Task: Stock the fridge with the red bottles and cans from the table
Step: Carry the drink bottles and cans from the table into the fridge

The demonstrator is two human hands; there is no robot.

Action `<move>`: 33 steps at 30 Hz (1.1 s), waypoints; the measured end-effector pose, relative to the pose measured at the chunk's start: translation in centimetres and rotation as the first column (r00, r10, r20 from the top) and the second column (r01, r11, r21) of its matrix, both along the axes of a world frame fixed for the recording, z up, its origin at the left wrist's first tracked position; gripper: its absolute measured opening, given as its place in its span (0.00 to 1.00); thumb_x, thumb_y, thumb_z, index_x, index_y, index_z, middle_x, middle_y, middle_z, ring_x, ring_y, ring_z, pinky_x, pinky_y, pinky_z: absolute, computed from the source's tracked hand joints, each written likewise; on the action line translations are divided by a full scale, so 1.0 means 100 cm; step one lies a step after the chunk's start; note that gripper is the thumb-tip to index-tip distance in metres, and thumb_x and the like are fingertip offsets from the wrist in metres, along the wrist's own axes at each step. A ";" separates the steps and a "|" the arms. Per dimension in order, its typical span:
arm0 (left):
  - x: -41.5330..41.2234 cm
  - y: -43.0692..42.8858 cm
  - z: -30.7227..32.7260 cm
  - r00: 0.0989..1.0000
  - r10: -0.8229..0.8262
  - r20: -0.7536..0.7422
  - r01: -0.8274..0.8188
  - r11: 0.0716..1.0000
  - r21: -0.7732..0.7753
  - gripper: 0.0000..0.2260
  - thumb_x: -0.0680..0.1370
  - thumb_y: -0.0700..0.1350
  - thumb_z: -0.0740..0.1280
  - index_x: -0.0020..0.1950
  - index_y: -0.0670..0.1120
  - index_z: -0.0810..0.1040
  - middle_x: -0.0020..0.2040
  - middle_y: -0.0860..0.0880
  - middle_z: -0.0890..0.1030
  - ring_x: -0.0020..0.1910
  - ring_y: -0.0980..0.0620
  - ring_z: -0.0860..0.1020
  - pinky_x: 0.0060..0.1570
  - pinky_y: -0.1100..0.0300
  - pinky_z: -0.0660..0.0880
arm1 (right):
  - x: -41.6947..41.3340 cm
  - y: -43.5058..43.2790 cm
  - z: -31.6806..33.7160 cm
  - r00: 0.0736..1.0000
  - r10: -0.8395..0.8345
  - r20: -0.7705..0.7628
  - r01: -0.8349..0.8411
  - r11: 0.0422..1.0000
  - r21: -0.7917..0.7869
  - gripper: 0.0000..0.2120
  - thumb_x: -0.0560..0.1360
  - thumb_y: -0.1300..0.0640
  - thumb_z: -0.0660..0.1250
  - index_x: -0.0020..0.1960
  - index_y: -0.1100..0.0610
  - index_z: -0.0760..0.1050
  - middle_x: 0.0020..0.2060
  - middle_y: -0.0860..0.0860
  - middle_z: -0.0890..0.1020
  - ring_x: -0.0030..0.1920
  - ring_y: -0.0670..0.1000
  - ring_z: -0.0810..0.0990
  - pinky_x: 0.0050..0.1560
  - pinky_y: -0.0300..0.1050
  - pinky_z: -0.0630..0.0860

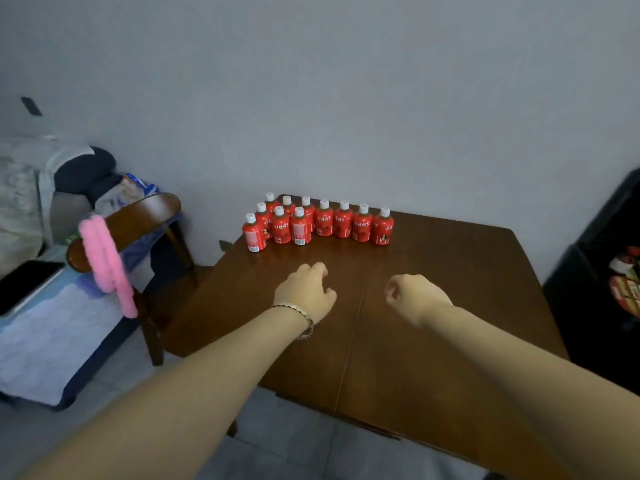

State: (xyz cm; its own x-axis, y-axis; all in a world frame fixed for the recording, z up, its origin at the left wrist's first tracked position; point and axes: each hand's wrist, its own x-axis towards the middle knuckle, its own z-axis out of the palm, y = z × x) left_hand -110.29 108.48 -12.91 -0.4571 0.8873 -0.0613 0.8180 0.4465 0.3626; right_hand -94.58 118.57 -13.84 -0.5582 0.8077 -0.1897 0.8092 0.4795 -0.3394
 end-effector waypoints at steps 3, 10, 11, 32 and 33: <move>-0.026 0.055 -0.013 1.000 0.016 0.025 -0.015 1.000 -0.017 0.20 0.78 0.49 0.62 0.70 0.50 0.65 0.66 0.49 0.70 0.60 0.50 0.73 0.56 0.55 0.75 | -0.027 0.060 -0.014 0.999 -0.040 -0.024 0.039 0.999 -0.037 0.12 0.77 0.57 0.58 0.56 0.55 0.76 0.55 0.52 0.78 0.52 0.55 0.79 0.53 0.49 0.77; -0.115 0.186 -0.049 0.997 0.050 0.056 -0.048 0.998 -0.050 0.24 0.78 0.49 0.63 0.72 0.51 0.61 0.70 0.48 0.64 0.65 0.49 0.69 0.60 0.54 0.72 | -0.106 0.186 -0.053 0.980 -0.194 -0.039 0.190 0.978 -0.085 0.16 0.77 0.51 0.61 0.63 0.53 0.73 0.59 0.53 0.71 0.61 0.56 0.71 0.60 0.52 0.72; -0.125 0.202 -0.056 0.997 0.047 0.068 -0.043 0.998 -0.050 0.25 0.77 0.49 0.63 0.73 0.51 0.60 0.72 0.48 0.62 0.66 0.49 0.68 0.61 0.53 0.72 | -0.117 0.201 -0.061 0.976 -0.215 -0.035 0.211 0.974 -0.087 0.17 0.77 0.50 0.61 0.64 0.52 0.72 0.61 0.54 0.70 0.62 0.56 0.69 0.61 0.52 0.72; -0.211 0.473 -0.223 0.914 0.333 0.230 -0.358 0.931 0.076 0.33 0.64 0.70 0.67 0.66 0.58 0.71 0.76 0.42 0.47 0.75 0.43 0.42 0.72 0.46 0.46 | -0.262 0.394 -0.220 0.613 -0.765 -0.198 0.762 0.639 -0.107 0.35 0.61 0.28 0.67 0.64 0.42 0.69 0.75 0.58 0.40 0.74 0.64 0.40 0.71 0.64 0.48; -0.210 0.476 -0.226 0.904 0.359 0.233 -0.386 0.919 0.079 0.30 0.64 0.70 0.67 0.62 0.57 0.75 0.75 0.43 0.49 0.75 0.44 0.44 0.71 0.44 0.48 | -0.265 0.398 -0.220 0.571 -0.794 -0.206 0.789 0.601 -0.129 0.34 0.60 0.27 0.67 0.59 0.43 0.71 0.75 0.58 0.42 0.74 0.64 0.42 0.71 0.64 0.49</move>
